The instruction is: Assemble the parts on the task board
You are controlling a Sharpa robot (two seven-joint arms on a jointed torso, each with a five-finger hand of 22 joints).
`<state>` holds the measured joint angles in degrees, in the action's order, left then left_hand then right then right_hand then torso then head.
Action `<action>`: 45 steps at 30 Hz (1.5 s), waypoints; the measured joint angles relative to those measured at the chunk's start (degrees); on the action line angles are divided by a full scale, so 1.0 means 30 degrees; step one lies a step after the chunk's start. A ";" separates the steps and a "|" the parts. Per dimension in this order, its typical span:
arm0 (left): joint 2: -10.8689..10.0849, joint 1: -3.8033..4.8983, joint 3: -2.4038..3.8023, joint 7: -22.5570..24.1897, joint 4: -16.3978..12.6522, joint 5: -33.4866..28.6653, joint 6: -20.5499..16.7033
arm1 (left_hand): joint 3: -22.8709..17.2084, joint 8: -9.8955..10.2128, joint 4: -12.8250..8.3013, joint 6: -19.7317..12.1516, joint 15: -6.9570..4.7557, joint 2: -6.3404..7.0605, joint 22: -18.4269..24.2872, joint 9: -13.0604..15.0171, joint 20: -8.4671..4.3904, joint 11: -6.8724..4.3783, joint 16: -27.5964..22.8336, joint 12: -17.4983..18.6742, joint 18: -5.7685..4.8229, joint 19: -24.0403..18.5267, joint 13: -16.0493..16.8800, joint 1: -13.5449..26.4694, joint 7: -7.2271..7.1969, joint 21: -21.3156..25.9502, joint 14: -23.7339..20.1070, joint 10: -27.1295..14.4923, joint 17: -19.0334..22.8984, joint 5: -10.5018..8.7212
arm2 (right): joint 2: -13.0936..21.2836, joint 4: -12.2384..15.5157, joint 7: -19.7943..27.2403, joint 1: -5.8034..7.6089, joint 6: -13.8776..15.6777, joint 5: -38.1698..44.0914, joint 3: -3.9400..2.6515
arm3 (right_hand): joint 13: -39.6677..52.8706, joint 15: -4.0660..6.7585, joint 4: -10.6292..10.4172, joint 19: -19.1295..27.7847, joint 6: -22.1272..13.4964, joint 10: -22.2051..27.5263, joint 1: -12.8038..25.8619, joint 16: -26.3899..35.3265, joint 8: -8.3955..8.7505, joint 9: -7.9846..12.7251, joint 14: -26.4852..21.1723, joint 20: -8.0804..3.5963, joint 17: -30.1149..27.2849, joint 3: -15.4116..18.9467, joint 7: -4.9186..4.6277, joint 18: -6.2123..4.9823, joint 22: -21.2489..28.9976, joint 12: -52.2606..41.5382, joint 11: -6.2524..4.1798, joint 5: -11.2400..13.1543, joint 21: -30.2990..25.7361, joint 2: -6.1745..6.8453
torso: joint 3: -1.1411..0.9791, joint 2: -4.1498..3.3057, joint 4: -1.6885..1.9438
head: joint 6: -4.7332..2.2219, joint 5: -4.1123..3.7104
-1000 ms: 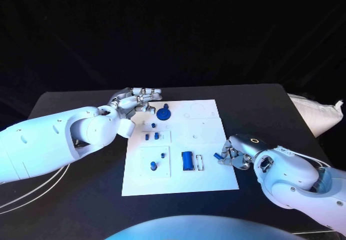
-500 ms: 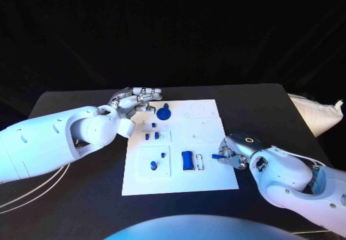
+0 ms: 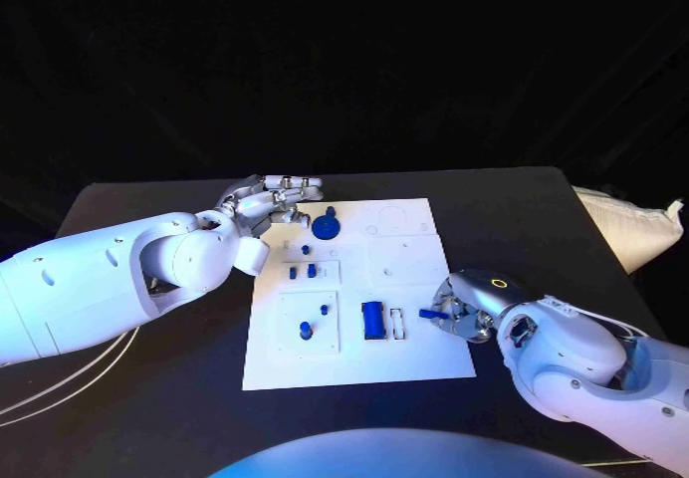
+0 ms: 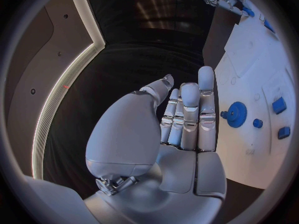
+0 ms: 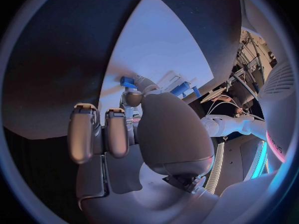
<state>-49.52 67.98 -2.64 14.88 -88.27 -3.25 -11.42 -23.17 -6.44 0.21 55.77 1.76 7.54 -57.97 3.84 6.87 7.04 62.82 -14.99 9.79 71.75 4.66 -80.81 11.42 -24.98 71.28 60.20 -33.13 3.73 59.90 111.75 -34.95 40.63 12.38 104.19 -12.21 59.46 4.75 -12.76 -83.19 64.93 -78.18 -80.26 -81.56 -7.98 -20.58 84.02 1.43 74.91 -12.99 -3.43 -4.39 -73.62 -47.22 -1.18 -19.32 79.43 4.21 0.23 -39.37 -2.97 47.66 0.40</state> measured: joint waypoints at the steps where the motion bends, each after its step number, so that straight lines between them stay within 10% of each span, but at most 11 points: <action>1: 0.0000 0.0000 0.0000 -0.0003 -0.0002 0.0000 0.0002 | 0.0000 0.0000 0.0000 0.0000 0.0000 0.0000 0.0000 -0.0001 0.0000 0.0001 0.0000 0.0000 0.0000 0.0000 0.0000 0.0000 0.0000 0.0000 0.0000 0.0000 0.0000 0.0000 | 0.0022 0.0106 -0.0002 -0.0006 0.0249 -0.0462 0.0012 | 0.0026 0.0002 -0.0259 0.0000 -0.0001 -0.0033 0.0390 0.0000 -0.0001 -0.0002 -0.0001 0.0001 0.0000 -0.0075 0.0000 -0.0001 -0.0033 -0.0084 -0.0032 -0.0543 0.0009 0.0114 | 0.0002 0.0000 0.0000 | 0.0000 0.0000; 16: 0.0033 -0.0003 -0.0003 -0.0026 -0.0030 0.0022 0.0026 | -0.0001 0.0003 0.0000 0.0000 0.0000 0.0000 0.0001 -0.0001 0.0000 0.0000 0.0000 0.0000 0.0001 0.0000 0.0003 0.0000 0.0000 0.0000 0.0000 -0.0001 -0.0003 0.0000 | -0.0014 0.1050 -0.0026 0.0414 0.2874 -0.6805 -0.0051 | 0.0480 0.0027 -0.1057 -0.0134 0.0197 -0.0241 0.1870 -0.0220 -0.0105 -0.0452 -0.0029 -0.0132 -0.0001 -0.0530 0.0052 -0.0001 -0.0383 -0.0494 0.0037 -0.2067 0.0223 0.0987 | 0.0024 -0.0011 0.0011 | 0.0077 -0.0009; 23: 0.0036 -0.0005 -0.0003 -0.0036 -0.0045 0.0036 0.0036 | -0.0001 0.0004 0.0001 0.0000 0.0000 0.0000 0.0001 0.0000 0.0000 0.0000 0.0000 0.0000 0.0000 0.0000 0.0004 0.0000 0.0000 0.0000 0.0000 -0.0001 -0.0004 0.0000 | -0.0399 0.0789 -0.0051 0.0440 0.2799 -0.8210 -0.0049 | 0.0721 0.0027 -0.1203 -0.0133 0.0308 -0.0319 0.2781 -0.0221 -0.0155 -0.0585 -0.0029 -0.0132 0.0008 -0.0200 0.0024 0.0000 -0.0444 -0.0735 -0.0014 -0.3248 0.0301 0.1062 | 0.0024 -0.0002 0.0013 | 0.0132 0.0057; 45: -0.0015 -0.0005 -0.0002 -0.0126 -0.0130 0.0092 0.0066 | -0.0001 0.0006 0.0001 0.0000 0.0000 0.0000 0.0003 -0.0001 0.0000 0.0000 0.0000 0.0001 0.0000 0.0000 0.0006 0.0000 0.0000 0.0000 0.0000 -0.0001 0.0006 0.0000 | -0.1364 -0.0371 -0.0174 0.0444 0.1540 -0.9007 -0.0036 | 0.0885 0.0025 -0.1122 -0.0132 0.0313 -0.0374 0.3131 -0.0220 -0.0116 -0.0670 -0.0030 -0.0131 0.0009 0.0089 0.0031 -0.0001 -0.0440 -0.0883 0.0042 -0.3054 0.0300 0.0860 | 0.0011 0.0000 0.0013 | 0.0178 0.0168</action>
<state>-49.56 67.97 -2.65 14.50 -88.66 -2.97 -11.22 -23.17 -6.42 0.22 55.76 1.76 7.54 -57.96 3.84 6.87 7.04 62.82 -14.99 9.79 71.75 4.68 -80.81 11.42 -24.98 71.28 60.20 -33.11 3.73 55.80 110.63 -35.48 41.96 17.00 77.17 -12.32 62.12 4.82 -16.12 -83.59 65.87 -79.30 -70.87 -82.22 -8.33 -22.59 83.93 1.04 74.93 -12.72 -3.33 -4.39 -74.94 -49.87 -1.05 -28.49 80.33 6.79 0.26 -39.37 -2.93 48.19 0.90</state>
